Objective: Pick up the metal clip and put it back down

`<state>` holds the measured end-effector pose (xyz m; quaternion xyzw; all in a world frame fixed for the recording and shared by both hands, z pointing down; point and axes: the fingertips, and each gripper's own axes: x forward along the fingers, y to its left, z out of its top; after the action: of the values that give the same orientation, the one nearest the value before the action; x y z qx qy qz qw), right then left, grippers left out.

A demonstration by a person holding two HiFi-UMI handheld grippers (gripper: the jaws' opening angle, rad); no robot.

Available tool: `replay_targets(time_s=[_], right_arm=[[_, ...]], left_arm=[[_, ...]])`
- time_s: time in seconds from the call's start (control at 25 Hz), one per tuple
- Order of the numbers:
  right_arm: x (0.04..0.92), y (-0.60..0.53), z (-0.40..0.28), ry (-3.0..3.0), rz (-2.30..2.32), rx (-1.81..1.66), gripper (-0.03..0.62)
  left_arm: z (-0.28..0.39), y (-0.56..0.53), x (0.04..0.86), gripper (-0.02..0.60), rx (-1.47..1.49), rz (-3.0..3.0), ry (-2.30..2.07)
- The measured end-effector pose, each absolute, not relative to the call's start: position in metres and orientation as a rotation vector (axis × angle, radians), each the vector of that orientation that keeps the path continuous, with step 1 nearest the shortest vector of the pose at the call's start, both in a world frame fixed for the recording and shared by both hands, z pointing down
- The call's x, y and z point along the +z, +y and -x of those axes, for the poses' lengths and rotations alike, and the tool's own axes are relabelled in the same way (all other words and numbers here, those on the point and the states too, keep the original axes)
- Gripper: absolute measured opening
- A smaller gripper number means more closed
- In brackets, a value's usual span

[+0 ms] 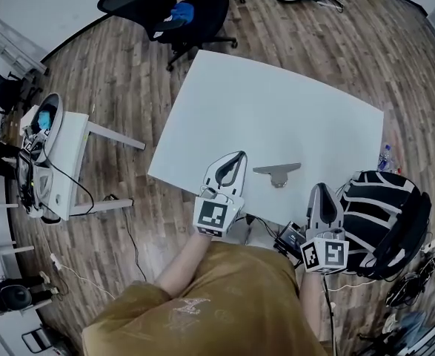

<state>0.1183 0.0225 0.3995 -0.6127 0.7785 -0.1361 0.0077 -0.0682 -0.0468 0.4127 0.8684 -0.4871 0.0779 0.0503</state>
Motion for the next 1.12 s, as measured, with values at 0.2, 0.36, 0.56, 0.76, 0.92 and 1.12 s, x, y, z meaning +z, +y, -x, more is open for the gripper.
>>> replay_targets(time_s=[0.2, 0.36, 0.56, 0.76, 0.92, 1.12], right_arm=[[0.408, 0.016, -0.122, 2.443, 1.903, -0.45, 0.009], [0.42, 0.01, -0.126, 2.452, 1.92, -0.481, 0.009], [0.425, -0.001, -0.125, 2.398, 1.86, -0.573, 0.009], [0.436, -0.01, -0.127, 2.37, 1.879, -0.614, 0.009], [0.45, -0.016, -0.128, 2.351, 1.892, -0.673, 0.009], [0.468, -0.023, -0.126, 2.352, 1.894, -0.742, 0.009]], left_arm=[[0.062, -0.052, 0.423, 0.006, 0.26, -2.626, -1.478], [0.055, -0.054, 0.432, 0.006, 0.286, -2.622, -1.463], [0.051, -0.059, 0.453, 0.006, 0.347, -2.611, -1.427], [0.049, -0.062, 0.469, 0.006, 0.34, -2.586, -1.376], [0.048, -0.065, 0.481, 0.006, 0.363, -2.566, -1.36], [0.049, -0.067, 0.497, 0.006, 0.395, -2.542, -1.346]])
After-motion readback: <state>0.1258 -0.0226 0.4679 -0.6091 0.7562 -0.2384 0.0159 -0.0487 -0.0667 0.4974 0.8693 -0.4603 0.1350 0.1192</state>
